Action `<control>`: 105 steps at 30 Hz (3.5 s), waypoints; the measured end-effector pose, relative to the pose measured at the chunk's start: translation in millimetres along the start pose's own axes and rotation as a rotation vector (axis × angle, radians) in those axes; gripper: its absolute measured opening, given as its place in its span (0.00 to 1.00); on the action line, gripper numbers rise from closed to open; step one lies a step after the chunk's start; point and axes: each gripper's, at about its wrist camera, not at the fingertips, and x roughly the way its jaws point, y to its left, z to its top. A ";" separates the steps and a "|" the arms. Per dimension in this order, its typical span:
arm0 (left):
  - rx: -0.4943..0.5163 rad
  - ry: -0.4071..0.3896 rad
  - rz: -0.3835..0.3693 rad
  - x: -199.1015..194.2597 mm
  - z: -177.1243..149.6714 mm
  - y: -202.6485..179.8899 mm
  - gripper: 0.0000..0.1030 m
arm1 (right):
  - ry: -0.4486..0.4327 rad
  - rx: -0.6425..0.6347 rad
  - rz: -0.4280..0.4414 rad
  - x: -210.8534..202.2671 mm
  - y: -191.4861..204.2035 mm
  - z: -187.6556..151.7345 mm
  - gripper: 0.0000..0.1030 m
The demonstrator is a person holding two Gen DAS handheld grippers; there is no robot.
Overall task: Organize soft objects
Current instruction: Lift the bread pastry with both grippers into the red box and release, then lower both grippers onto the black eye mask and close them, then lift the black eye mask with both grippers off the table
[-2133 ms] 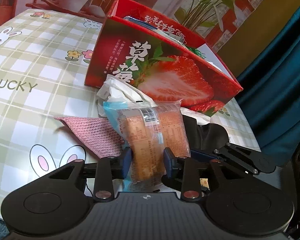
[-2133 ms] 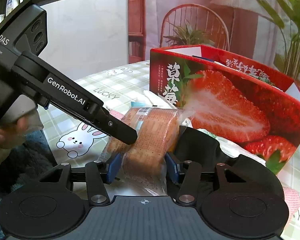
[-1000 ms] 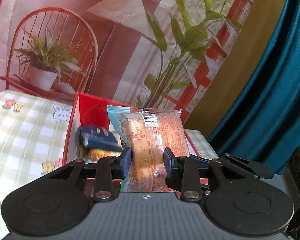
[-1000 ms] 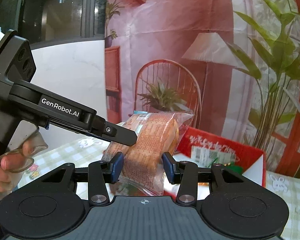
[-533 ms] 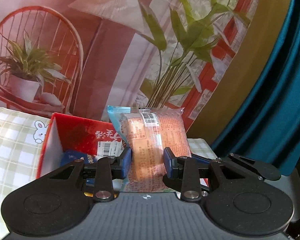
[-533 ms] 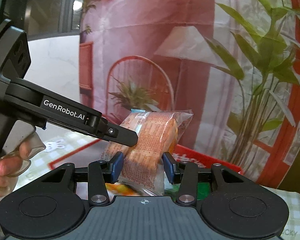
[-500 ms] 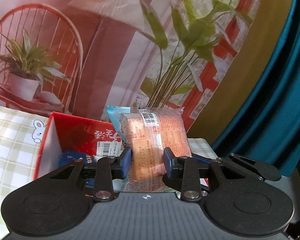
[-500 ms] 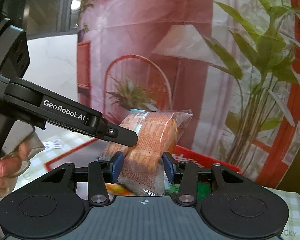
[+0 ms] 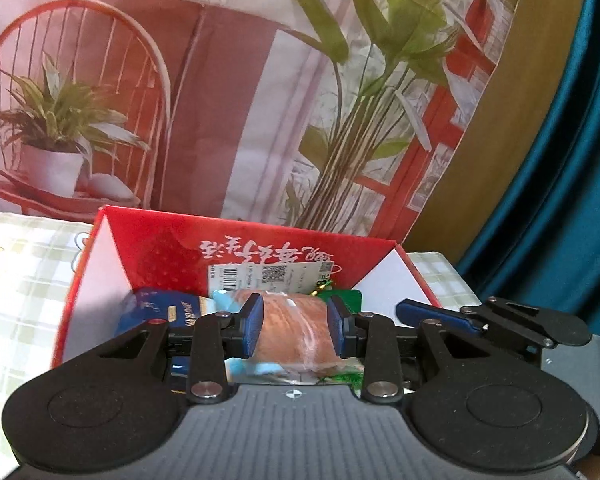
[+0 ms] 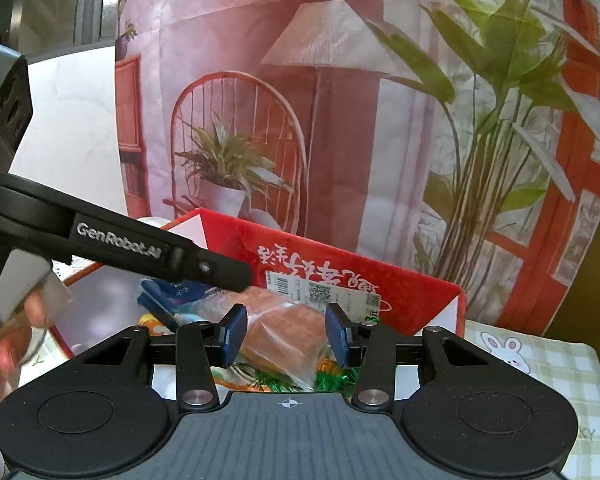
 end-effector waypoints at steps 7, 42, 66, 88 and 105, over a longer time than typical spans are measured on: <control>0.047 0.008 0.037 -31.2 -12.6 -2.1 0.35 | -0.023 0.011 0.005 -25.2 6.9 -9.4 0.39; -0.015 0.115 0.089 -116.0 -169.9 5.3 0.35 | 0.000 0.189 -0.076 -132.8 47.3 -150.3 1.00; 0.008 0.184 0.090 -102.6 -184.4 7.6 0.37 | 0.147 0.245 -0.098 -113.4 42.6 -177.4 0.96; -0.002 0.229 0.088 -91.1 -189.5 12.2 0.39 | 0.226 0.350 -0.097 -107.6 28.5 -189.1 0.84; -0.033 0.193 0.063 -96.4 -189.2 12.8 0.53 | 0.115 0.303 -0.055 -125.7 37.8 -175.0 0.55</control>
